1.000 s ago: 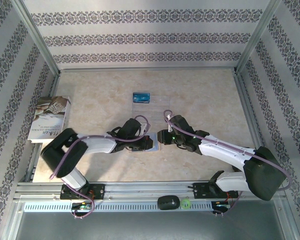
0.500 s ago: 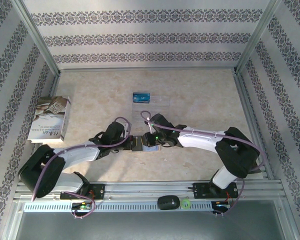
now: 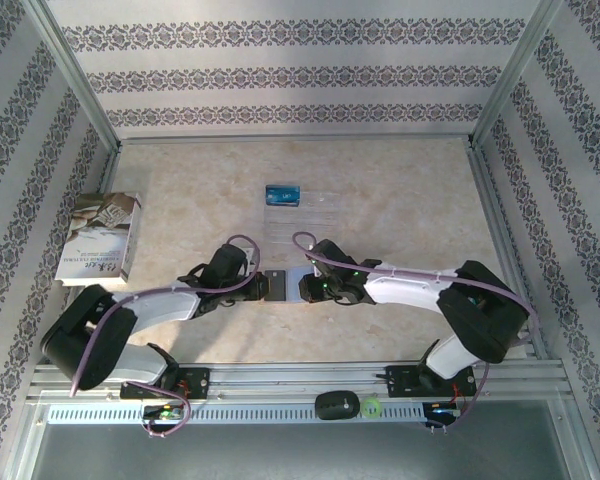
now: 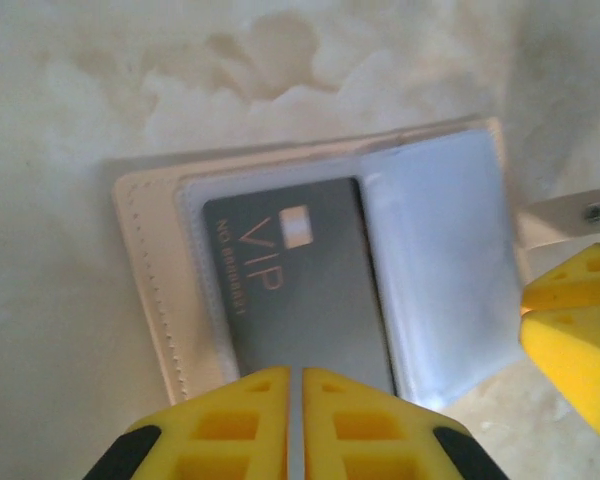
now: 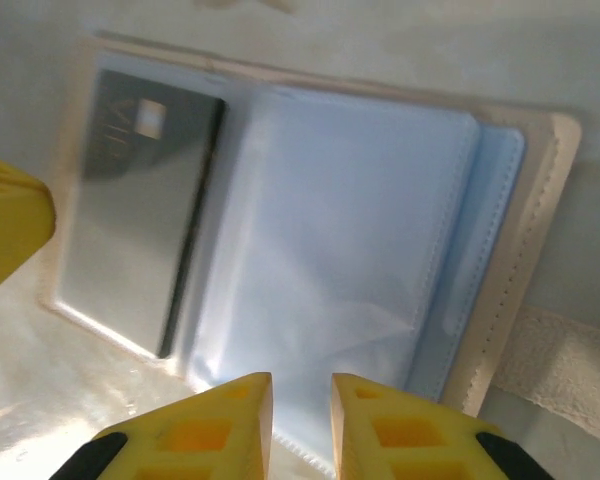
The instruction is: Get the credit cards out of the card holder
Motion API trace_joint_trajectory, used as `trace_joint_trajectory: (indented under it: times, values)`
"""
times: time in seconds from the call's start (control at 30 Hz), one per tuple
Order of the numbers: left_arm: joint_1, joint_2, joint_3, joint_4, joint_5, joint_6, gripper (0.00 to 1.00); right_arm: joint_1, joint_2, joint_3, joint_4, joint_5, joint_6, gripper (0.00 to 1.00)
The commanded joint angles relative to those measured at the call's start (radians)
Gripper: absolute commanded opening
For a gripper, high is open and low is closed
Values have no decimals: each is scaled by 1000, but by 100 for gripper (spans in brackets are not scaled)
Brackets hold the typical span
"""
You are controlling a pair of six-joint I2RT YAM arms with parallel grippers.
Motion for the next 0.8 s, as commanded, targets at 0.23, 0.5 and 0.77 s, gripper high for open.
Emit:
trace_joint_trajectory:
  times: [0.23,0.5,0.77]
  values:
    - [18,-3,28,-36,-82,91,11,-2,144,224,-14,-170,-15,18]
    - [21,66,30,-38,-111,100,11,-18,239,221,4,-167,74,14]
    - [20,83,21,-58,-109,99,9,-50,248,180,33,-147,118,14]
